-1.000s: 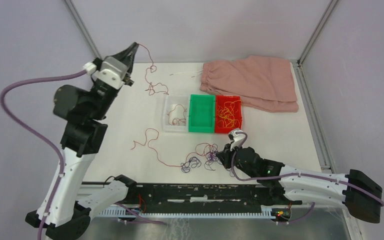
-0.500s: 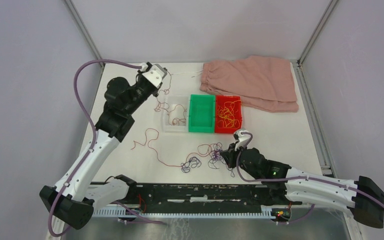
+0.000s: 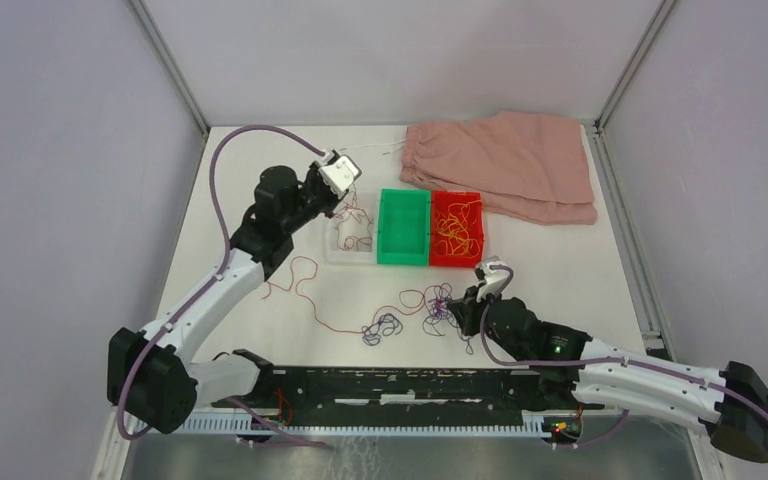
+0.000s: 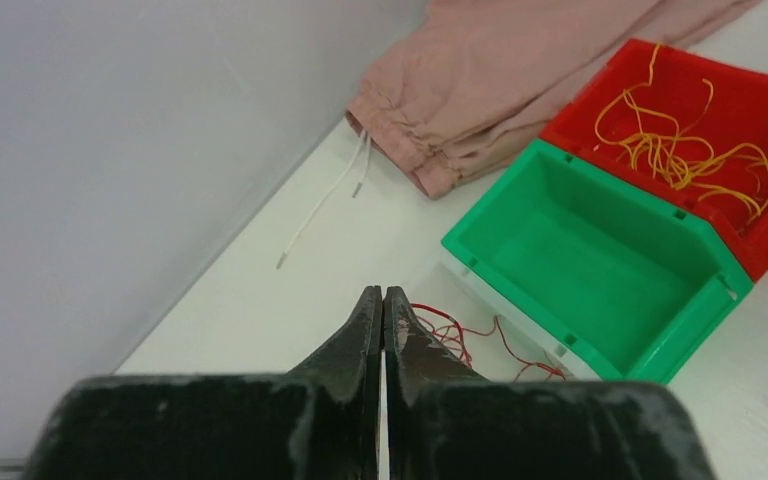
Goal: Untangle the cables
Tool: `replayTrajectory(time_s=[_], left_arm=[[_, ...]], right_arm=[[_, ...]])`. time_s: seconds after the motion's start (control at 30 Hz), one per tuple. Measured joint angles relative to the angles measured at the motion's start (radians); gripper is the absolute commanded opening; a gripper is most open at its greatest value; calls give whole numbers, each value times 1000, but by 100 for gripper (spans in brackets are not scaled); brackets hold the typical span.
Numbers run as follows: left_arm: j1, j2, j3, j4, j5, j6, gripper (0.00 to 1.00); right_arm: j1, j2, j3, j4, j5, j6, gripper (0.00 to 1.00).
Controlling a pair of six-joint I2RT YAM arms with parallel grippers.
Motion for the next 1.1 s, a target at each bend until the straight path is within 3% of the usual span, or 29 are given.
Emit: replayTrajectory(time_s=[0.47,0.87,0.9,0.97,1.1], left_arm=[[-5,153,-29,-10,50,12,3],[-16,328,-69,-61,-29,268,4],[-16,341,-69,-61,-29,285,9],[-16,365,-69,-62,-31,314,42],[-16,420,-43,-129,-27,365,77]], right_arm=[[0,-35,4,-31,35,0,9],[0,-53,64,-51,42,-3,8],[0,-54,66,-52,42,-2,8],[0,-54,68,-56,43,-2,8],[0,-50,81,-71,46,-3,8]])
